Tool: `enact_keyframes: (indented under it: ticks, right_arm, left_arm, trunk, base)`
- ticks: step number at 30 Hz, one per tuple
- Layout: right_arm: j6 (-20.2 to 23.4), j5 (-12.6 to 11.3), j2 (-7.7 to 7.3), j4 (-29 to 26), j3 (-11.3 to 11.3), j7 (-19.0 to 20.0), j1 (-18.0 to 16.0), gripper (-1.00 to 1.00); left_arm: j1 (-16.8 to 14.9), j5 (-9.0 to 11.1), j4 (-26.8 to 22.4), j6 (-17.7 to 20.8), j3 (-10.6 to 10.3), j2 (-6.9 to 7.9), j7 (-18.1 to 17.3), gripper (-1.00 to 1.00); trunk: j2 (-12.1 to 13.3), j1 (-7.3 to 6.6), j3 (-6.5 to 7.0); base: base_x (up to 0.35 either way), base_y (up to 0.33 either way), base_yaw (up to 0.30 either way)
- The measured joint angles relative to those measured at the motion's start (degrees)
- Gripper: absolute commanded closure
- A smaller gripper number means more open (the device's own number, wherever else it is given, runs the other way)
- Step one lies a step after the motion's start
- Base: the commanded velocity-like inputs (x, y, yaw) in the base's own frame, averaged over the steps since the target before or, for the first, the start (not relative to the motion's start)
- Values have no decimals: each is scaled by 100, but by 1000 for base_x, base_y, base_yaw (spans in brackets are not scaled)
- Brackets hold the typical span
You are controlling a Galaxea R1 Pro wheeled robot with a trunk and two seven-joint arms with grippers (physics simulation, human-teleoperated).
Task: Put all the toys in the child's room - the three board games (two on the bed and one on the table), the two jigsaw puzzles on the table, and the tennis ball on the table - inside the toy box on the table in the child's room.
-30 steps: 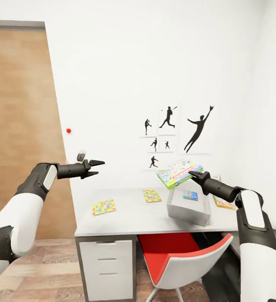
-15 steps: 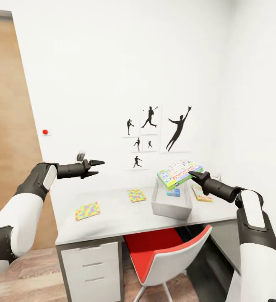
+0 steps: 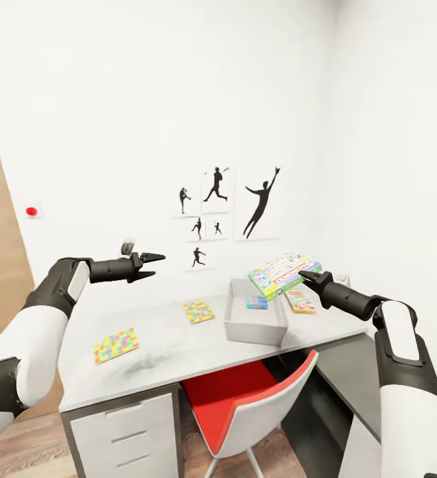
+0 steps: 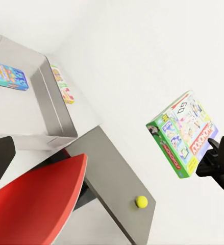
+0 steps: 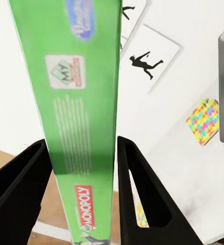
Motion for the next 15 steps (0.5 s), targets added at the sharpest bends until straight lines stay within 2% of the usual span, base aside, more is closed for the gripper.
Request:
enact_keyframes:
  ticks: [5, 11, 15]
  right_arm:
    - [-6, 20, 1, -2, 7, 0, 1, 100]
    - [-15, 40, 8, -1, 23, 0, 7, 100]
    - [-16, 18, 10, -2, 24, 0, 7, 100]
  left_arm:
    - [1, 3, -1, -5, -8, 16, 3, -100]
    - [0, -11, -1, -6, -7, 17, 1, -100]
    - [1, -7, -1, -8, -8, 17, 2, -100]
  trunk:
    - [-1, 1, -26]
    - [-1, -1, -29]
    - [-1, 0, -29]
  base:
    - [64, 41, -24]
    - [226, 166, -2]
    - [100, 46, 0]
